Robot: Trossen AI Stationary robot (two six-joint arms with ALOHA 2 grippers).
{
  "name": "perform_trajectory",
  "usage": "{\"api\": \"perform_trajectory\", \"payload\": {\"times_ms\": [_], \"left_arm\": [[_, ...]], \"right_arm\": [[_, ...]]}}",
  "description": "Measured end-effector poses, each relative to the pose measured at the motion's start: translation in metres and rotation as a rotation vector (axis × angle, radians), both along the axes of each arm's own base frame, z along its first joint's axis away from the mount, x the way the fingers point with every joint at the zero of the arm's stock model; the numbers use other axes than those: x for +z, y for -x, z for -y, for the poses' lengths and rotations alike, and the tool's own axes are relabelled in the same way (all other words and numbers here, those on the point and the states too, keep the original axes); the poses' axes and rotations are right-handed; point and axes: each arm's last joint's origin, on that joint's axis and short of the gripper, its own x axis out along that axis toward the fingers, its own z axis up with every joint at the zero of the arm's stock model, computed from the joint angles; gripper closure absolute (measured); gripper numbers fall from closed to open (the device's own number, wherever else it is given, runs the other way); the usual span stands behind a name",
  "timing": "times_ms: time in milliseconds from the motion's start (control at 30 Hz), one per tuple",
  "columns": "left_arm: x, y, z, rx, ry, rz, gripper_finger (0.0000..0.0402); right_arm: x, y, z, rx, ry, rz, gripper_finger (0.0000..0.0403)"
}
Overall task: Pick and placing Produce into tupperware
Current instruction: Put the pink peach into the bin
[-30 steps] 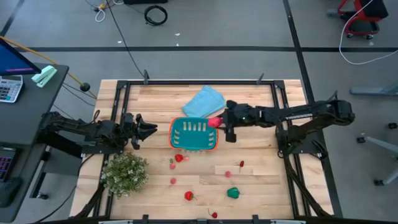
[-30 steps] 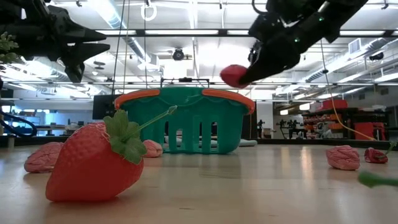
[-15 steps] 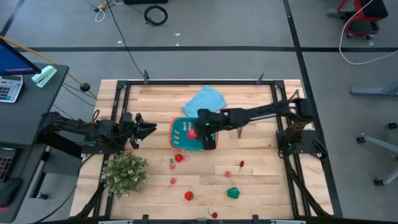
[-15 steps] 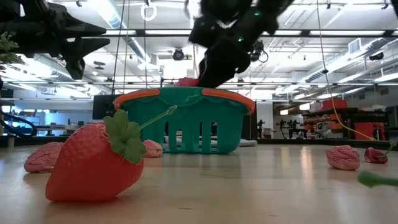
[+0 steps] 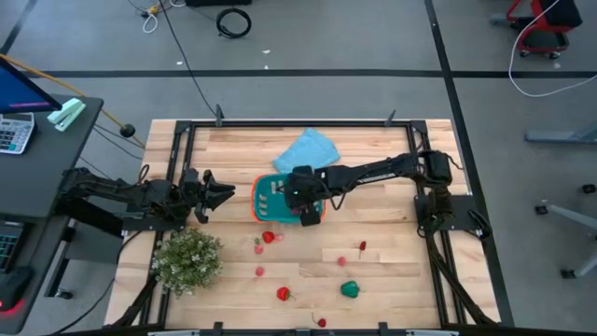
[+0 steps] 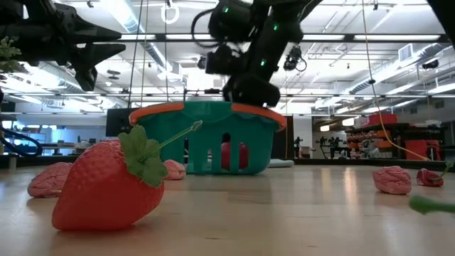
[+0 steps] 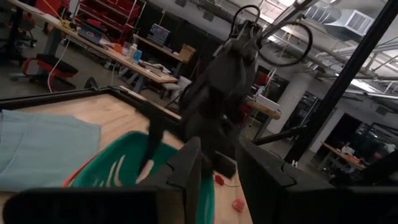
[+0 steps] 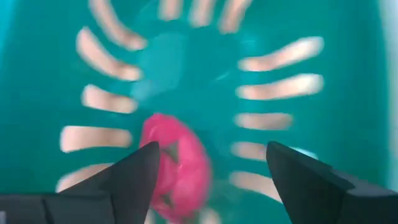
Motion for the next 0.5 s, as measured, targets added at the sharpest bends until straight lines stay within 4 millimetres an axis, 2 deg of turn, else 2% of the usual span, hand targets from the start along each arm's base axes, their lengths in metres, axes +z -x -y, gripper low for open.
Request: {"api": "perform_trajectory", "payload": {"times_ms": [133,233,333,433,500], "left_arm": [[0.009,0.000,0.000,-0.004,0.021,-0.010,0.0294],[0.025,-0.001,0.000,-0.003,0.011,-0.021,0.0294],[0.050,-0.002,0.001,-0.006,0.011,-0.037,0.0294],[0.072,-0.007,0.002,-0.013,-0.007,-0.140,0.0294],[0.080,-0.014,0.004,-0.021,-0.012,-0.232,0.0294]], "right_arm": [[0.047,0.016,0.003,-0.060,0.098,0.095,0.0100],[0.084,0.036,0.003,-0.093,0.128,0.161,0.0103],[0.121,0.064,0.003,-0.162,0.101,0.234,0.0107],[0.148,0.093,0.002,-0.252,0.035,0.277,0.0112],[0.157,0.112,0.001,-0.307,-0.008,0.294,0.0115]]}}
